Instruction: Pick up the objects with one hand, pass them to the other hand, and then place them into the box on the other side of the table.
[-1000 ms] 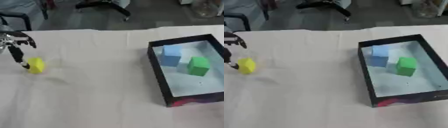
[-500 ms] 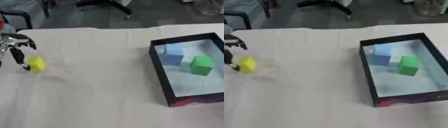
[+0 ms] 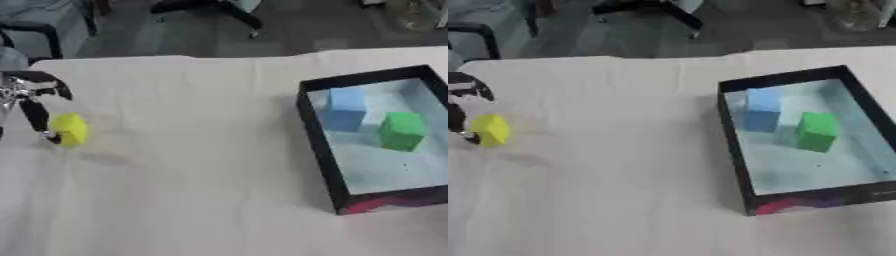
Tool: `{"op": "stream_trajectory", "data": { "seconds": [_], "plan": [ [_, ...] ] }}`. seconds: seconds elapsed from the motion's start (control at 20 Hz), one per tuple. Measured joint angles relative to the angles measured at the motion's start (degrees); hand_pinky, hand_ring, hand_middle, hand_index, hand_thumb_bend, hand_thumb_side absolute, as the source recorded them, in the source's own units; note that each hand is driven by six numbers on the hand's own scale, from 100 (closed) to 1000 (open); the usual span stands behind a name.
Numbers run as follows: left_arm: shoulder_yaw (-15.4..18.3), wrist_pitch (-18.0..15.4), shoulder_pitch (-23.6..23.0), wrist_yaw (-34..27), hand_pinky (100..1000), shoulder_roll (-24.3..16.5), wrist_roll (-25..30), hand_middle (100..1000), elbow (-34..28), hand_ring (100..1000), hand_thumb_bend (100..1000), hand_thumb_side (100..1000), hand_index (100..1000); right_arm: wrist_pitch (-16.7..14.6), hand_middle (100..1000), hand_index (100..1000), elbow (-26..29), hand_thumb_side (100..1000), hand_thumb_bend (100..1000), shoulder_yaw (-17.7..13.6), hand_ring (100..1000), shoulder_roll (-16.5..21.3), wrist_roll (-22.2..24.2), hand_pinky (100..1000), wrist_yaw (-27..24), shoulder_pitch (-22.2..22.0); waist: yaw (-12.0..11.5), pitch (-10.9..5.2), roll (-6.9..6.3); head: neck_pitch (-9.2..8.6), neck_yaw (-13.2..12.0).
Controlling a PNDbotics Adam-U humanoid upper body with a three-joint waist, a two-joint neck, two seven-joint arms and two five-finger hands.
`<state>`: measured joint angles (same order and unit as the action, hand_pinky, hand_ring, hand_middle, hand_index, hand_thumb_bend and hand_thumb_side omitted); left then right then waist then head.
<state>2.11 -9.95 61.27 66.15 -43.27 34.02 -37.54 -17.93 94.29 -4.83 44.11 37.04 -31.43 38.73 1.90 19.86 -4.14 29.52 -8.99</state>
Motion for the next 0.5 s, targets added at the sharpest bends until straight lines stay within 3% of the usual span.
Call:
{"op": "stream_trajectory", "data": {
  "seconds": [0.5],
  "plan": [
    [0.17, 0.02, -0.41, 0.27, 862, 0.00, -0.37, 827, 0.98, 907, 687, 100, 824, -0.48, 937, 1000, 0.00, 100, 100, 0.00, 1000, -0.03, 0.03, 1000, 0.49, -0.23, 0.38, 0.22, 0.00, -0.46, -0.63]
  ]
}}
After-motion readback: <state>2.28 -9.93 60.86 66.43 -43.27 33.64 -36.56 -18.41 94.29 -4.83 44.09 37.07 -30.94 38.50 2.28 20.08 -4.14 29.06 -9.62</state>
